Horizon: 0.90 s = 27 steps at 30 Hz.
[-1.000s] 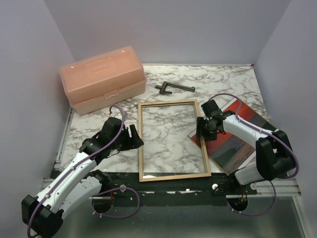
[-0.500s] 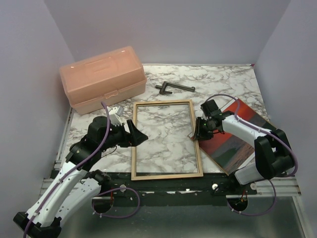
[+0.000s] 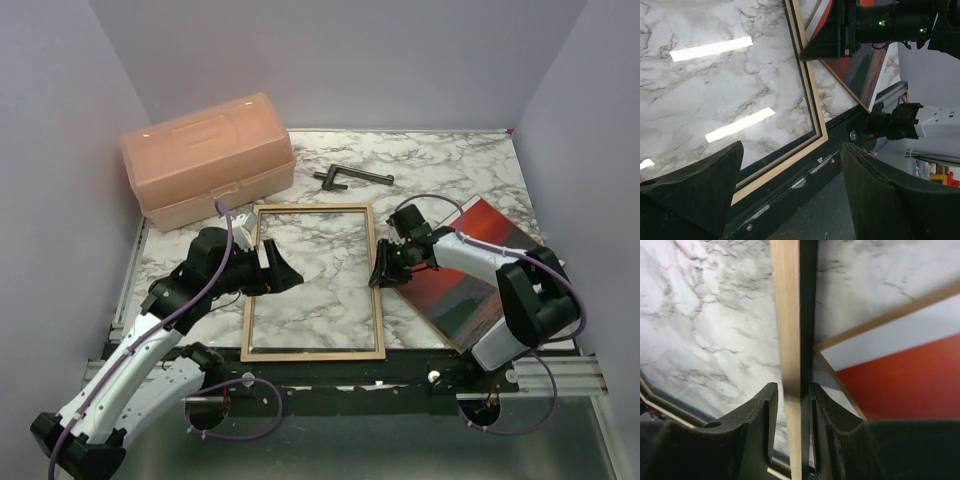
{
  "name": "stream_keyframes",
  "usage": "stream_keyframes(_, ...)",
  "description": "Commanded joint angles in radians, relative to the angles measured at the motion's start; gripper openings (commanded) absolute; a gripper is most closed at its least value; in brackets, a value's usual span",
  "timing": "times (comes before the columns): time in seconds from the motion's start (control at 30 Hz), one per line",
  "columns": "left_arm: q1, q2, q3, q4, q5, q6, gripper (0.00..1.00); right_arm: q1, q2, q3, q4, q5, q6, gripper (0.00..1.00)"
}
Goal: Put the photo into the frame
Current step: Move the photo frame to the center of the board.
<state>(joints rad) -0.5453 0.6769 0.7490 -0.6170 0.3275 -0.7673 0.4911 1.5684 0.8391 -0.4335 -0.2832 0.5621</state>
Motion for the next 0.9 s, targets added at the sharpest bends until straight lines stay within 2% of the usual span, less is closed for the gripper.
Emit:
stream_keyframes(0.0,-0.004,0.128,0.099,-0.002,0.058,0.058,0.82,0.015,0.034,-0.023,0.121,-0.093,0.052,0.38)
stream_keyframes(0.07,-0.022,0.147,0.095,0.047,0.036,0.081,0.83,0.015,0.040,-0.021,0.139,-0.091,0.050,0.39)
stream_keyframes(0.27,-0.032,0.111,-0.062,0.263,0.081,-0.119,0.88,0.015,0.049,0.030,0.105,-0.106,0.035,0.40)
stream_keyframes(0.43,-0.036,0.078,-0.086,0.220,0.066,-0.208,0.88,0.015,-0.012,0.034,0.044,-0.012,0.012,0.45)
stream_keyframes(0.47,-0.036,0.077,-0.084,0.201,0.065,-0.213,0.90,0.015,-0.030,0.039,0.019,0.008,0.012,0.48)
stream_keyframes(0.6,-0.036,0.096,-0.065,0.147,0.075,-0.204,0.92,0.015,-0.093,0.049,-0.040,0.042,0.053,0.55)
stream_keyframes(0.8,-0.043,0.123,-0.126,0.202,0.117,-0.187,0.92,0.014,-0.189,-0.005,-0.044,0.042,0.140,0.59)
stream_keyframes(0.87,-0.044,0.128,-0.141,0.204,0.109,-0.168,0.92,0.012,-0.219,-0.019,-0.046,0.048,0.148,0.63)
